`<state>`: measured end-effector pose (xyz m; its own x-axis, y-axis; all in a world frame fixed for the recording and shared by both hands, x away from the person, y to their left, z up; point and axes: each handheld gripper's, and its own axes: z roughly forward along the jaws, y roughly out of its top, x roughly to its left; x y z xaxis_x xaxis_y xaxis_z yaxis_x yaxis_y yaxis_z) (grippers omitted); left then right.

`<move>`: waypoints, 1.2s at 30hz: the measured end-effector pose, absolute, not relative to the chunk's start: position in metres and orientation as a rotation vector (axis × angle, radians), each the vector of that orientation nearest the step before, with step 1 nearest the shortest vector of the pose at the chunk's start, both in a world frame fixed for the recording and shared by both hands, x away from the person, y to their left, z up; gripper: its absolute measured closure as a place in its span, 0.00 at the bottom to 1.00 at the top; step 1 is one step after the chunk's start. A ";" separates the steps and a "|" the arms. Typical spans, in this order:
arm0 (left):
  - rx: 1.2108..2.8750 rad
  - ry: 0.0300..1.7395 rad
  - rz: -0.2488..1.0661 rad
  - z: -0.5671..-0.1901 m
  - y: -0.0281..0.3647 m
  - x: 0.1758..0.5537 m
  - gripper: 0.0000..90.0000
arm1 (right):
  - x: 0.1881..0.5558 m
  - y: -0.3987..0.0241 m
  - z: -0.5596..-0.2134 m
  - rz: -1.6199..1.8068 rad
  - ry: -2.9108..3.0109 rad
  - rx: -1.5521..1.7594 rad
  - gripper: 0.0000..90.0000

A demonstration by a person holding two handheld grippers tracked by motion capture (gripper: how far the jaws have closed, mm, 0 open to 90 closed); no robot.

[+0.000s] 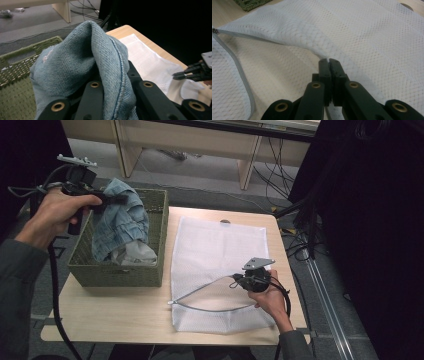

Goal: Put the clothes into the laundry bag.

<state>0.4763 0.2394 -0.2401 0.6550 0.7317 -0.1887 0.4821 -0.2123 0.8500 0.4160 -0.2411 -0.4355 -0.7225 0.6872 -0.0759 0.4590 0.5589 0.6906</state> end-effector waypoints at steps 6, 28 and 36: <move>1.854 0.921 0.278 -0.223 0.233 0.466 0.89 | 0.416 -0.241 -0.436 0.945 2.458 0.941 1.00; 1.882 0.647 0.150 -0.199 0.156 0.401 0.89 | 0.416 -0.241 -0.437 0.961 2.437 0.953 1.00; 1.924 0.564 0.142 -0.217 0.123 0.389 0.89 | 0.417 -0.242 -0.436 0.960 2.436 0.950 1.00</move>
